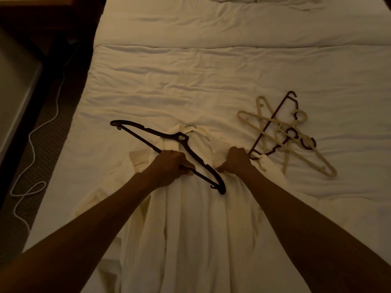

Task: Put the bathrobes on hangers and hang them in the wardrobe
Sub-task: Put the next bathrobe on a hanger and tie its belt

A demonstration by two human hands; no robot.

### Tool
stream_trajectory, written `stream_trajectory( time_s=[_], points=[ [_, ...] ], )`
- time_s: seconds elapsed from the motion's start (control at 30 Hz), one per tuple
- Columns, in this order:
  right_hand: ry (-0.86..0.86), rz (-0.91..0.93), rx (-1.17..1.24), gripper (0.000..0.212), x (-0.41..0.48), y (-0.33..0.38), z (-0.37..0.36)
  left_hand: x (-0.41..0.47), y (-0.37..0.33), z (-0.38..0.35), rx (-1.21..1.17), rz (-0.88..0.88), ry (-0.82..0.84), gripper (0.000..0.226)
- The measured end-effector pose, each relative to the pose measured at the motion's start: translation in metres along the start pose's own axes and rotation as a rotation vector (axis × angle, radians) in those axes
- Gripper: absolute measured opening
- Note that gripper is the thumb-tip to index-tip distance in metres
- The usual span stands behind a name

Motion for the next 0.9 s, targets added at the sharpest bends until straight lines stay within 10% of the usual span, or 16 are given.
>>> stream_trajectory(
  time_s=[0.13, 0.37, 0.9],
  points=[
    [0.032, 0.007, 0.009, 0.081, -0.002, -0.006, -0.006, -0.005, 0.008, -0.001, -0.013, 0.032, 0.000, 0.022],
    [-0.052, 0.137, 0.169, 0.023, -0.004, -0.020, -0.009, -0.007, 0.011, -0.006, 0.005, 0.036, -0.046, 0.022],
    [0.011, 0.276, 0.610, 0.016, -0.043, -0.047, 0.066, 0.059, -0.060, -0.026, -0.226, 0.192, -0.178, 0.026]
  ],
)
Point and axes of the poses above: each hand's wrist, its own x-axis towards the middle knuckle, its own z-axis out of the back of the hand, y = z × x, the point moved 9 cm from there along x, towards the middle knuckle, and after that the axes turned 10 degrees about -z, right-handed, at the moved point
